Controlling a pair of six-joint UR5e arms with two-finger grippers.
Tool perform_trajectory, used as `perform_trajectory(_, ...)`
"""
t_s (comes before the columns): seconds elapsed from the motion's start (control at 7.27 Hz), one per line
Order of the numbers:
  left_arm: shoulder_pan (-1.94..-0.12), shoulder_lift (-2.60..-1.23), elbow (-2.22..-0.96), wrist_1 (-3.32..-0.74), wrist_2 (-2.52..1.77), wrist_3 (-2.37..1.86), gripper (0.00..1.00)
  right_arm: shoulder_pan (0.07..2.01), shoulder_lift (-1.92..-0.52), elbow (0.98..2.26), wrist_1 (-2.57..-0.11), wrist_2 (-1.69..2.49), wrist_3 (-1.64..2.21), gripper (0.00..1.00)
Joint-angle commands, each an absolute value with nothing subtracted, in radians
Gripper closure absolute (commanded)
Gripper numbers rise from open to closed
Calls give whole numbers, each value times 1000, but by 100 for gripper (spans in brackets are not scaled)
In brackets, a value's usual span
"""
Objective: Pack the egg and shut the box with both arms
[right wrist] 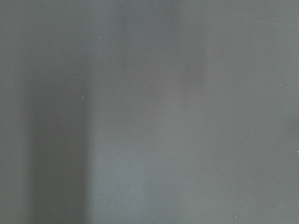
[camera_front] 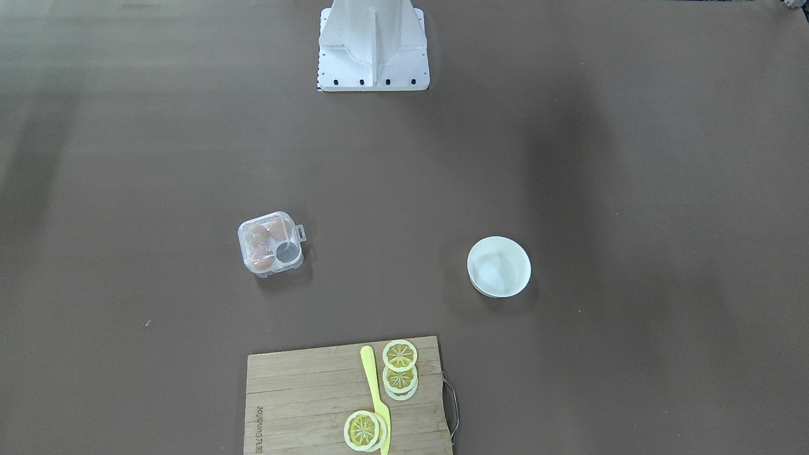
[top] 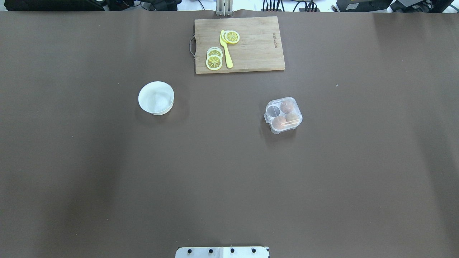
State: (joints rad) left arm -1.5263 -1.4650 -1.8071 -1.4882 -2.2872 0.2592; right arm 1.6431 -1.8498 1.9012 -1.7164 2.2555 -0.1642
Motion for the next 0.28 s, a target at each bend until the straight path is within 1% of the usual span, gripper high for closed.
perform_trajectory(0.0,-1526,-1465,-1809,-1488,-2287,259,2,1643,-1853,1902,-1717,2263,-164,0)
perform_trajectory(0.14,-1526,-1465,-1809,-1488,-2287,259,2,1643,-1855,1902,-1717,2264,-164,0)
